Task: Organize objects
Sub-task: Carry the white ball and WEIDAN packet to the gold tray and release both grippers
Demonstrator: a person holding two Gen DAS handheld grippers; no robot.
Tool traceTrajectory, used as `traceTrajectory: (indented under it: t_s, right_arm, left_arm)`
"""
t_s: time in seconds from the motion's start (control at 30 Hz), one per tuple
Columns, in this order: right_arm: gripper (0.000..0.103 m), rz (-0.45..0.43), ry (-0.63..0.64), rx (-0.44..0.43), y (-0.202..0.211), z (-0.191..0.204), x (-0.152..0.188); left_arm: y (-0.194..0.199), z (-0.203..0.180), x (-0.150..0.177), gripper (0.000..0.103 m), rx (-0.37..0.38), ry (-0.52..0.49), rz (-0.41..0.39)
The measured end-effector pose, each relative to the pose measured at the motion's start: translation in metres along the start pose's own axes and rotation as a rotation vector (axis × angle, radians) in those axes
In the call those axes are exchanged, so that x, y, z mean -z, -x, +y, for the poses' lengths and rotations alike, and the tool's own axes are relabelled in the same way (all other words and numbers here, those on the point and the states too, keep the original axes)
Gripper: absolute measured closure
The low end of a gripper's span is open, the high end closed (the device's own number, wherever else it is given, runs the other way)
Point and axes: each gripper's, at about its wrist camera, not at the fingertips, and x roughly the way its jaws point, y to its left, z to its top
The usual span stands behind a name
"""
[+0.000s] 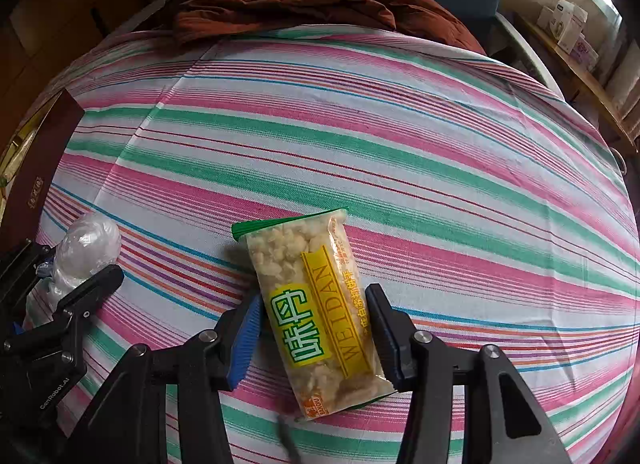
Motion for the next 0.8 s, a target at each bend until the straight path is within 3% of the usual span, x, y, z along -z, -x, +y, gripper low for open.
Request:
traceTrajectory:
  t_s: [0.5,0.8]
  right_arm:
    - [0.052,-0.005,0.022,0.026,0.002,0.008,-0.003]
    - [0.052,-0.004,0.037,0.063,0.001,0.013,-0.006]
  left_arm:
    - [0.007,0.001,-0.001,0.069,-0.019,-0.004,0.006]
    - [0.058,0.015,-0.007,0.068,-0.025,-0.013,-0.077]
